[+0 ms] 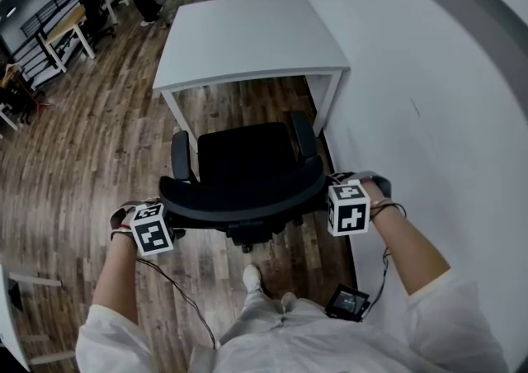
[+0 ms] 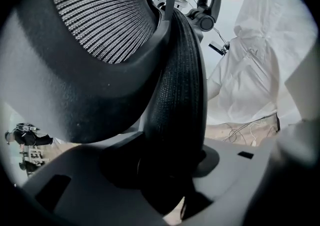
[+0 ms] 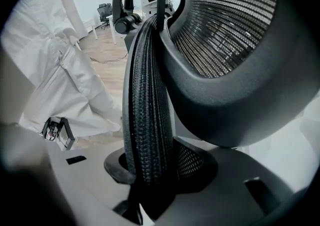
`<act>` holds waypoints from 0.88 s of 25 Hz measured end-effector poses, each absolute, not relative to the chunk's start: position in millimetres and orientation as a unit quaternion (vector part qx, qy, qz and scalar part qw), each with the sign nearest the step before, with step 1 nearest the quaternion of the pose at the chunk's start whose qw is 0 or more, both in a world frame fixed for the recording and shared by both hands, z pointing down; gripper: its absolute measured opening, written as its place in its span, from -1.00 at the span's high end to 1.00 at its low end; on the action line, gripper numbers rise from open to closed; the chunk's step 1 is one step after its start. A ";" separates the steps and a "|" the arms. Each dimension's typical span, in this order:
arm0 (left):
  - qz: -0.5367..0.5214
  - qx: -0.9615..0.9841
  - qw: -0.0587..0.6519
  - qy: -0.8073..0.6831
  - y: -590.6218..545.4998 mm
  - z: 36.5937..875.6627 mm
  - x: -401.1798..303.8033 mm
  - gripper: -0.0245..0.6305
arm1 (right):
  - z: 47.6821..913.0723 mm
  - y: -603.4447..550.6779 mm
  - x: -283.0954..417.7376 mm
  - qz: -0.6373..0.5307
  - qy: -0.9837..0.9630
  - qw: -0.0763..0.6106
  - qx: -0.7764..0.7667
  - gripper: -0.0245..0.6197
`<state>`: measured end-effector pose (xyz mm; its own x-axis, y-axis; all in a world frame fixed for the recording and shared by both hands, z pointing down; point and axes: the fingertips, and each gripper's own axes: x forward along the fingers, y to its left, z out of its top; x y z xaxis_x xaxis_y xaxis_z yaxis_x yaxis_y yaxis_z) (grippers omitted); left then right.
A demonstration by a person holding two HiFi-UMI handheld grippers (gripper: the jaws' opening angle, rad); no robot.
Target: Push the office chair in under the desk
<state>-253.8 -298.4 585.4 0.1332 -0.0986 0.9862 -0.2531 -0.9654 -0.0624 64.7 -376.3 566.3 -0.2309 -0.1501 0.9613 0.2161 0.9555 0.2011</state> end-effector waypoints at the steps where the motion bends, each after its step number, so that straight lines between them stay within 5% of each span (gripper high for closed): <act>1: 0.647 0.751 0.057 -0.118 -303.9 584.8 -255.6 0.35 | 566.4 -381.1 64.3 -0.147 -0.769 0.622 -0.020 0.47; 22: 0.639 0.760 0.046 -0.111 -395.0 587.3 -289.8 0.37 | 570.5 -468.6 28.5 -0.146 -0.771 0.620 -0.005 0.47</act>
